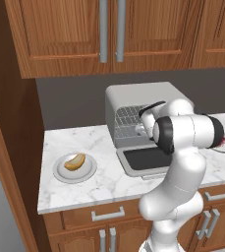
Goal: Open the toaster oven door. Place the hotdog bun on the top rack in the toaster oven and place the steak on the bottom rack.
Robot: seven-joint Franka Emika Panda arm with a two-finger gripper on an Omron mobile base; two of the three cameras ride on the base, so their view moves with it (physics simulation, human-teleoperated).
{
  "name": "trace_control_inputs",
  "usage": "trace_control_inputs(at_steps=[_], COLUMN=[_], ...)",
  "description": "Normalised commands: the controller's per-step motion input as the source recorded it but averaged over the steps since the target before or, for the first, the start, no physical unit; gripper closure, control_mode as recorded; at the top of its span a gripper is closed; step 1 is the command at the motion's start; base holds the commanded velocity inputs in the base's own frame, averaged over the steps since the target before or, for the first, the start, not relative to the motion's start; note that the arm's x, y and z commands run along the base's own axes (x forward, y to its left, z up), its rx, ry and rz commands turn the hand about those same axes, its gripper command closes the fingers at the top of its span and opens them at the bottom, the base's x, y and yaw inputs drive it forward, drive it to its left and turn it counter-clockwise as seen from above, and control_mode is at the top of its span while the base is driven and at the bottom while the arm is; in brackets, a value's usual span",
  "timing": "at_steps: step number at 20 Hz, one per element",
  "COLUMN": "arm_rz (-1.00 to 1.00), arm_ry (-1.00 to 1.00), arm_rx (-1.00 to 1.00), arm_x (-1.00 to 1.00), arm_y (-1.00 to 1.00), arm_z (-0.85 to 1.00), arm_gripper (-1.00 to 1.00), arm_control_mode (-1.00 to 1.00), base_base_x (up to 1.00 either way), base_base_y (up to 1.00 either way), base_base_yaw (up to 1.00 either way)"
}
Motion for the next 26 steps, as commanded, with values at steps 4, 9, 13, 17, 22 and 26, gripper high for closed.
trace_control_inputs(at_steps=[4,9,13,17,22,26], arm_rz=[0.06,0.07,0.08,0.09,0.15,0.16], arm_ry=[0.06,0.0,0.0,0.0,0.04,0.06], arm_rx=[-0.04,-0.09,-0.12,-0.18,-0.29,-0.34], arm_x=[-0.1,-0.16,-0.16,-0.21,-0.21,-0.18], arm_y=[0.12,0.13,0.14,0.14,0.11,0.12], arm_z=[-0.4,-0.46,-0.49,-0.57,-0.6,-0.61], arm_gripper=[1.0,1.0,1.0,1.0,1.0,1.0], arm_control_mode=[-1.0,-1.0,-1.0,-1.0,-1.0,-1.0], base_base_x=[0.0,0.0,0.0,0.0,0.0,0.0], base_base_y=[0.0,0.0,0.0,0.0,0.0,0.0], base_base_yaw=[0.0,0.0,0.0,0.0,0.0,0.0])
